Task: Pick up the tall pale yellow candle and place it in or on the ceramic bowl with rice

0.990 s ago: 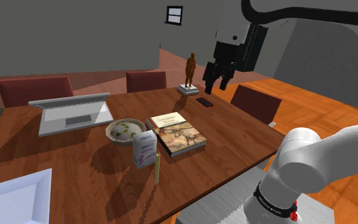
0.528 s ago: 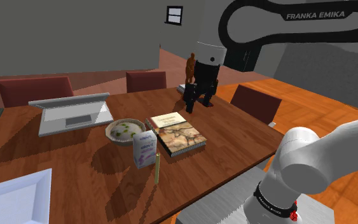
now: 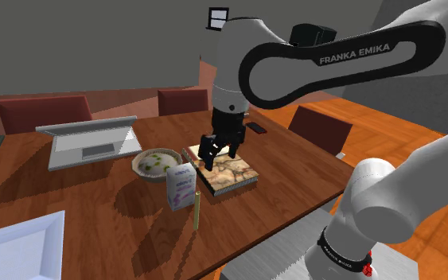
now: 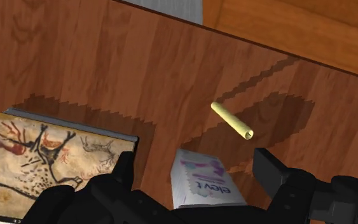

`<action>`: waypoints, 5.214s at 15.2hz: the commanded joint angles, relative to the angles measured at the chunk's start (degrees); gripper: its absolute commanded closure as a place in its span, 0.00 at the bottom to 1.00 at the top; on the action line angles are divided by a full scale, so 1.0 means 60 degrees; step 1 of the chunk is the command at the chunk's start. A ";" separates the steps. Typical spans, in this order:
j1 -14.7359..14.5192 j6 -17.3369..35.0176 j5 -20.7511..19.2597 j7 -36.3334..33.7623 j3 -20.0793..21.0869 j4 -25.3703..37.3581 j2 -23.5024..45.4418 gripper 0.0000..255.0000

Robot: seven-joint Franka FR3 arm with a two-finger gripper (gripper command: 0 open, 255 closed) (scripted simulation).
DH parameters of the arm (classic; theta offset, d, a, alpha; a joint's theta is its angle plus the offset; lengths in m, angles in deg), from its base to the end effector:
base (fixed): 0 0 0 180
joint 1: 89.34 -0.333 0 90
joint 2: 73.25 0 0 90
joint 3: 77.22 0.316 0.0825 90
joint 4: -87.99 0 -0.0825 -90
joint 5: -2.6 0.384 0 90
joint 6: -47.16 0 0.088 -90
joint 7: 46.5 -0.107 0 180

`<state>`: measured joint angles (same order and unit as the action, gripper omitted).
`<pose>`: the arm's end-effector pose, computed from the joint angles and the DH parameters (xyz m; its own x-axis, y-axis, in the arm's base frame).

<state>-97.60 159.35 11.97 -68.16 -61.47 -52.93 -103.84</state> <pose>0.3532 0.1755 0.4783 0.9984 -0.0551 0.0130 -0.0548 -0.9983 -0.0202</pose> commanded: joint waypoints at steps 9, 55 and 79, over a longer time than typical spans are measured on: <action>-0.0219 0.2154 -0.0166 -0.1138 0.1291 0.0048 0.2178 0.00; -0.0213 -0.0236 -0.0140 -0.1027 0.0966 0.1673 0.1394 1.00; 0.0728 -0.2460 -0.1868 -0.0159 0.0291 0.8427 0.6177 1.00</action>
<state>-93.50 145.64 1.47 -69.67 -59.42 -5.65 -69.13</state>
